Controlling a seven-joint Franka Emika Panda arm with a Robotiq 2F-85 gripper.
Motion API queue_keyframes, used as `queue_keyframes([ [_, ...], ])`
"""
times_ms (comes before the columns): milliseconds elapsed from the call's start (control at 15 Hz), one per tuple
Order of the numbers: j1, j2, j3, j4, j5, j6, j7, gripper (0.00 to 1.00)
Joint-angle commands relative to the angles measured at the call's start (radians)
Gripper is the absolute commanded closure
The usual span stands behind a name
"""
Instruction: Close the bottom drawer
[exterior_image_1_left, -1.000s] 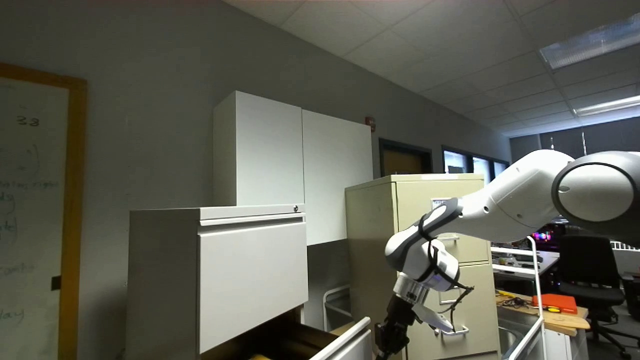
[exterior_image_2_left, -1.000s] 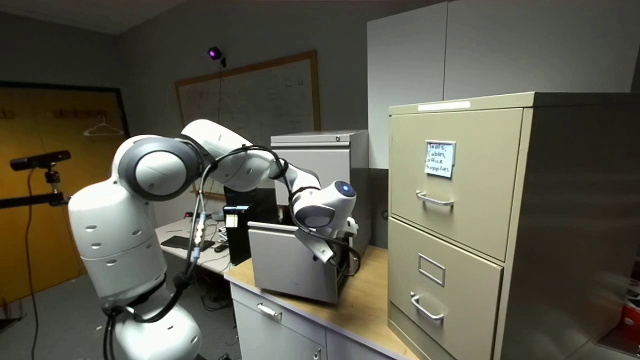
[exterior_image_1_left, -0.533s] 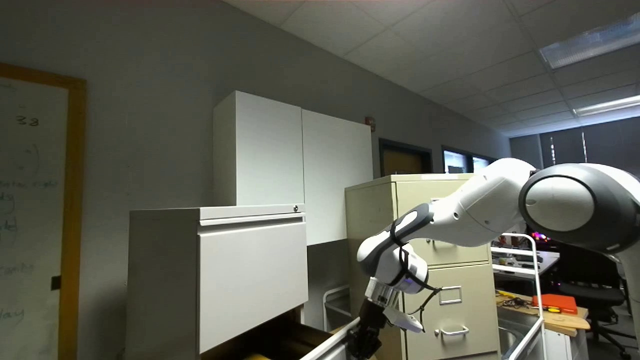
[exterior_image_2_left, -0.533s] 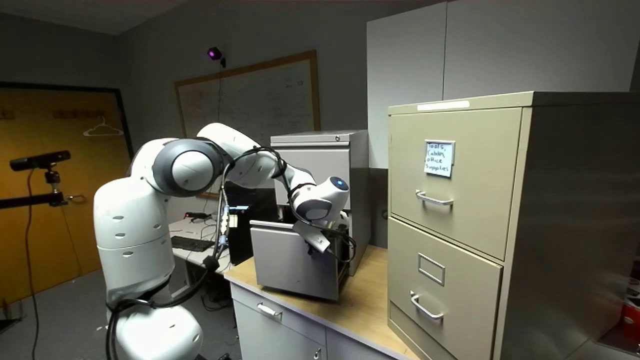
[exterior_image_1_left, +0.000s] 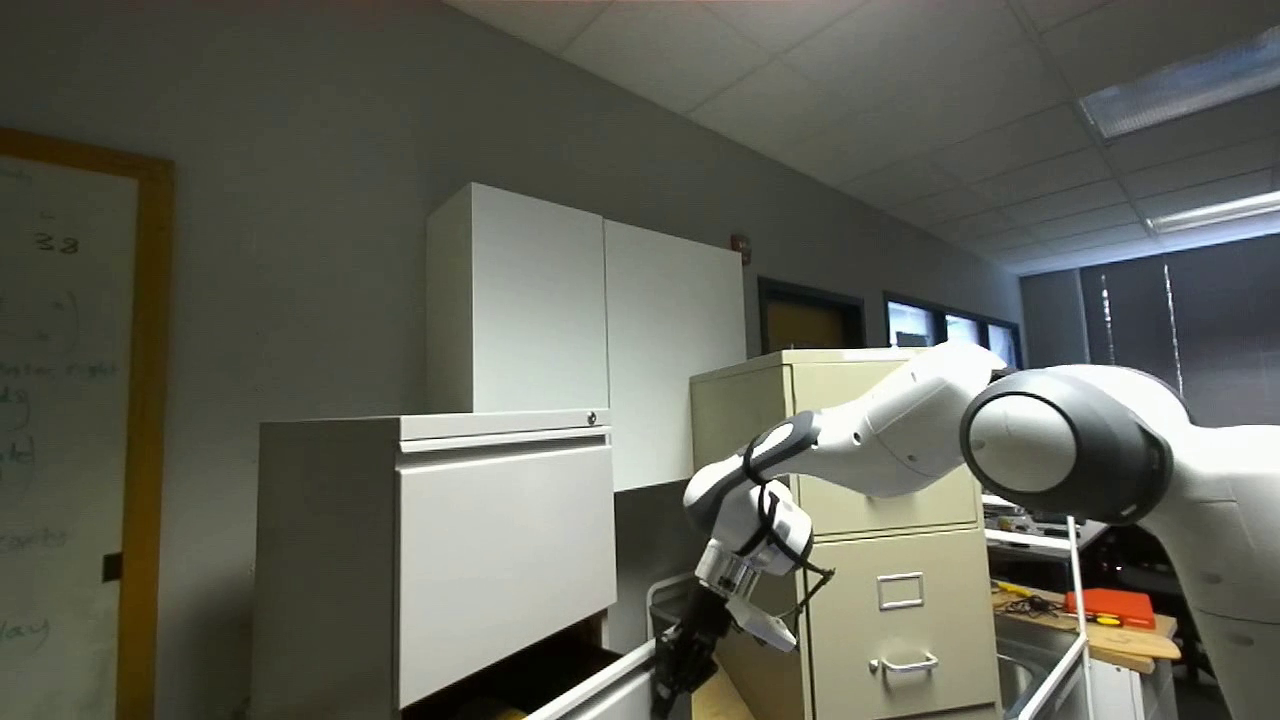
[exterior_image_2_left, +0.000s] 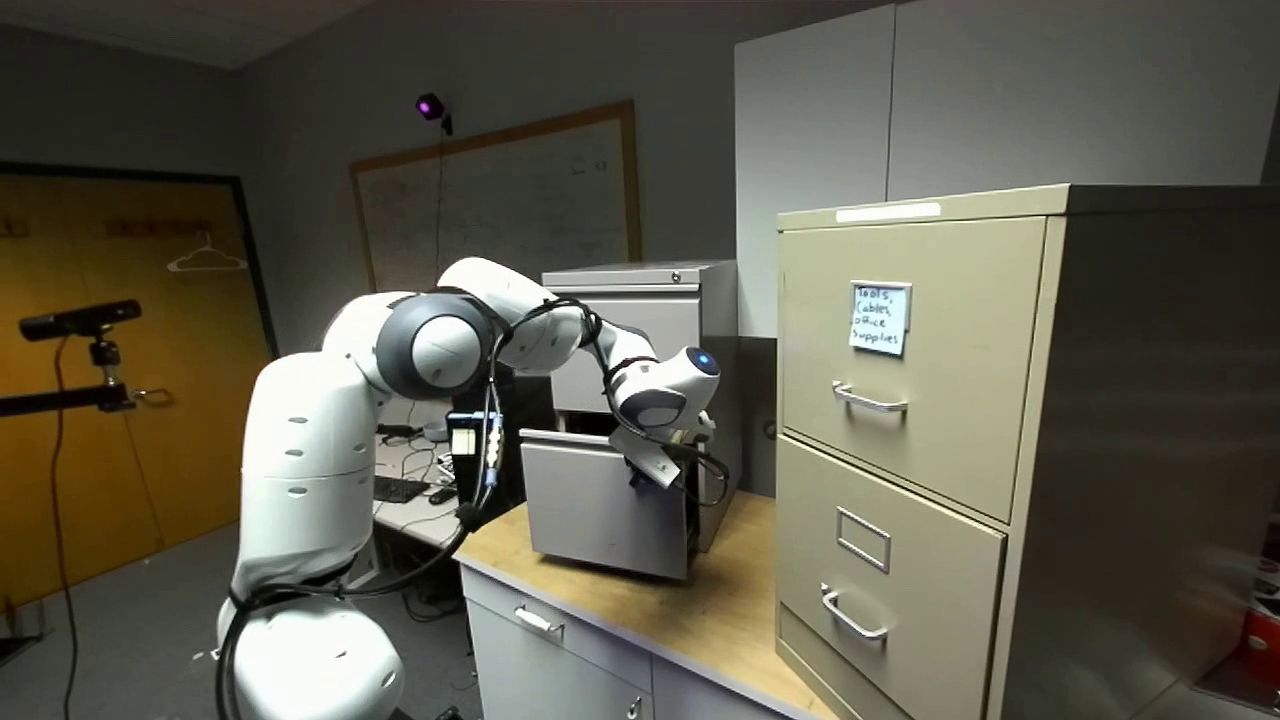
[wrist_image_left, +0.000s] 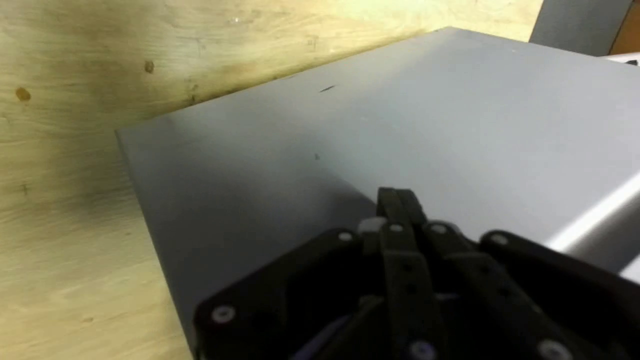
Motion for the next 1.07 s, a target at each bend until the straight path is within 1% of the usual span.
queue_keyframes([
  [0, -0.051, 0.133, 0.041, 0.229, 0.077, -0.057, -0.017, 1.00],
  [67, -0.060, 0.164, 0.045, 0.271, 0.085, -0.068, -0.017, 1.00],
  [133, -0.049, 0.197, 0.029, 0.317, 0.099, -0.080, -0.018, 1.00],
  [200, -0.054, 0.225, 0.031, 0.359, 0.106, -0.090, -0.014, 1.00],
  [267, -0.080, 0.251, 0.057, 0.401, 0.104, -0.098, -0.005, 1.00],
  [333, -0.062, 0.283, 0.036, 0.446, 0.115, -0.109, -0.007, 1.00],
  [600, -0.065, 0.394, 0.044, 0.613, 0.124, -0.145, 0.005, 1.00],
  [667, -0.093, 0.419, 0.085, 0.655, 0.103, -0.149, 0.020, 1.00],
  [733, -0.064, 0.443, 0.053, 0.693, 0.117, -0.163, 0.014, 1.00],
  [800, -0.094, 0.468, 0.098, 0.733, 0.089, -0.161, 0.028, 1.00],
  [867, -0.095, 0.490, 0.104, 0.771, 0.081, -0.168, 0.033, 1.00],
  [933, -0.069, 0.512, 0.075, 0.806, 0.095, -0.180, 0.030, 1.00],
  [1000, -0.069, 0.537, 0.075, 0.843, 0.089, -0.186, 0.034, 1.00],
])
